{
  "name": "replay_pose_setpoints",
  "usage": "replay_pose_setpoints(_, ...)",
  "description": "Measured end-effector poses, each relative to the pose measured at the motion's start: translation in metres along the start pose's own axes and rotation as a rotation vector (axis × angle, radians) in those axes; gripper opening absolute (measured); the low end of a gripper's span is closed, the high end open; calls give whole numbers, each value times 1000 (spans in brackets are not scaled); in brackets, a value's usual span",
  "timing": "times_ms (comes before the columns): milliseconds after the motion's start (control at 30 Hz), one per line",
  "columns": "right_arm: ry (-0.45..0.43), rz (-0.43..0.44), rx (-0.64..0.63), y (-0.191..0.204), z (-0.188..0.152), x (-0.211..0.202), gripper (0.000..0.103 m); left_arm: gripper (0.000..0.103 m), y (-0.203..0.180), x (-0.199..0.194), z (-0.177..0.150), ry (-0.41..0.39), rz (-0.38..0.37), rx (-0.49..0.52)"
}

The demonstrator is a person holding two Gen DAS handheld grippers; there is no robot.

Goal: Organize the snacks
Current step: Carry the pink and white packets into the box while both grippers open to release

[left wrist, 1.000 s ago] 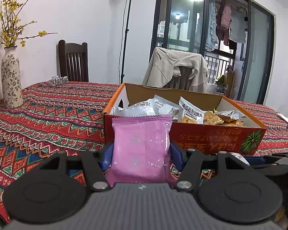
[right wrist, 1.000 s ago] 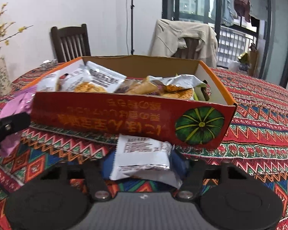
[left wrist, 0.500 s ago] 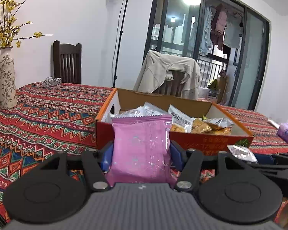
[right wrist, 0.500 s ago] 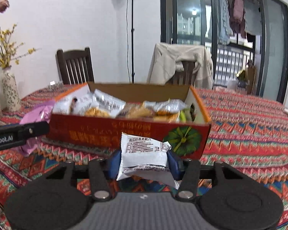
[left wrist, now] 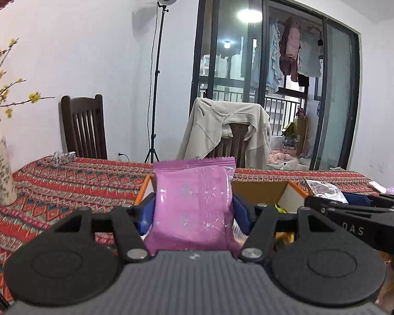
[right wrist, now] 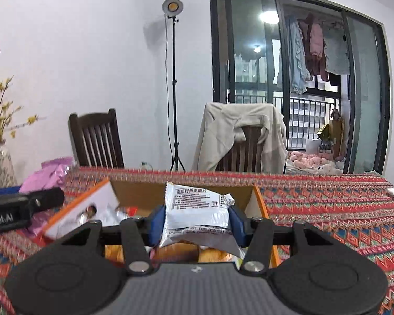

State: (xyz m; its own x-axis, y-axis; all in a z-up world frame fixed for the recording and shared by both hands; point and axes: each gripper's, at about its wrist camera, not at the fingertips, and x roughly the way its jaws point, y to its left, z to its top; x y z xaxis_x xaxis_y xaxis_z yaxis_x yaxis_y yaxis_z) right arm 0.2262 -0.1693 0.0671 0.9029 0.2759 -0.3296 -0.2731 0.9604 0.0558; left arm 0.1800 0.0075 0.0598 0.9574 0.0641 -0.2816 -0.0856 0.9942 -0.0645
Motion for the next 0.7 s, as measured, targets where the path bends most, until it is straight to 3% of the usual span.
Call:
replay_pose_setpoints(200, -31, -23, 34, 0, 15, 37, 51, 62, -1, 43, 18, -18, 46, -37)
replay_pose_setpoints(300, -36, -24, 55, -6, 8, 50, 51, 62, 7, 60, 11, -27, 77, -73)
replay_pose_setpoints(433, -9, -27, 3, -9, -7, 65, 52, 62, 19, 81, -2, 24, 99, -76)
replay_pose_setpoints(633, 27, -13, -18, -3, -15, 76, 52, 62, 27, 86, -8, 35, 90, -77)
replay_pose_setpoints(700, 27, -17, -22, -2, -16, 74, 62, 62, 25, 85, -9, 35, 78, -69)
